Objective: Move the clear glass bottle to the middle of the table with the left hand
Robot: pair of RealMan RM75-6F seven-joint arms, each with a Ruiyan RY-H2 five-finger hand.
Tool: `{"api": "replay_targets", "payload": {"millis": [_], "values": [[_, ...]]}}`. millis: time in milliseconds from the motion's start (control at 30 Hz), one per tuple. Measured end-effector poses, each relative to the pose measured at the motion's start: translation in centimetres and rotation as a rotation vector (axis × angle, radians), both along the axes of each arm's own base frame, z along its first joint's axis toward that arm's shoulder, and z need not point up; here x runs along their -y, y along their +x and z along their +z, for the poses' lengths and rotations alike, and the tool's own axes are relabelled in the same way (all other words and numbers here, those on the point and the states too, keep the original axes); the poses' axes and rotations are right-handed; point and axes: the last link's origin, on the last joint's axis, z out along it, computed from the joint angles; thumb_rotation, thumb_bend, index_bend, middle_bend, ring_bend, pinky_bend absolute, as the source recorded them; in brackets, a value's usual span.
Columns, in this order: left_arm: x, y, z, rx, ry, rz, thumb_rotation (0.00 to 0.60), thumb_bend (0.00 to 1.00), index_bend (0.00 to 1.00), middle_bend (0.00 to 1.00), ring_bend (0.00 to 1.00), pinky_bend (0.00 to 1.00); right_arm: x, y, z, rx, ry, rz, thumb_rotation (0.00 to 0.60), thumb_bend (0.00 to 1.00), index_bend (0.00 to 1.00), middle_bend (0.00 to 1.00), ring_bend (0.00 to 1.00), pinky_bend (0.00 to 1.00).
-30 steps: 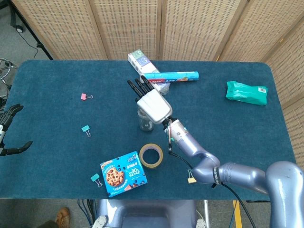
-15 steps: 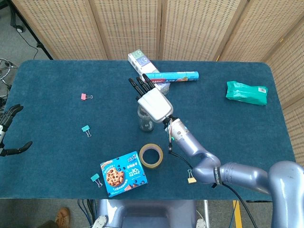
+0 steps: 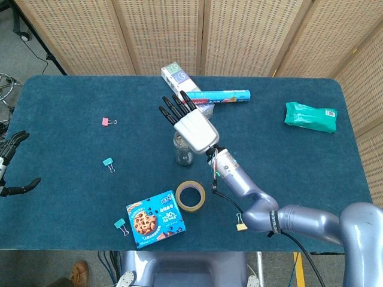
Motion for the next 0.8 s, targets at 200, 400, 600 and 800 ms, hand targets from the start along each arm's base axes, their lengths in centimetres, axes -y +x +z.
{"api": "replay_targets", "payload": {"millis": [200,400,600,800], "values": [[-0.1,0.1,0.0,0.003,0.0,-0.001,0.6,0.26,0.0,0.0,0.0,0.0,-0.2,0.4,0.9,0.012,-0.009,0.015,0.6,0.12,0.0,0.0,0.0,0.0],[-0.1,0.4,-0.2,0.005,-0.004,-0.003,0.6,0.26,0.0,0.0,0.0,0.0,-0.3,0.6,1.7,0.021,-0.013,0.012,0.6,0.01,0.0,0.0,0.0,0.0],[-0.1,0.5,-0.3,0.002,-0.005,-0.003,0.6,0.26,0.0,0.0,0.0,0.0,0.2,0.6,1.9,0.009,-0.014,-0.017,0.6,0.0,0.0,0.0,0.0,0.0],[-0.2,0.4,-0.3,0.004,-0.008,0.0,0.6,0.26,0.0,0.0,0.0,0.0,0.4,0.3,1.8,0.016,0.016,-0.065,0.6,0.0,0.0,0.0,0.0,0.0]]}}
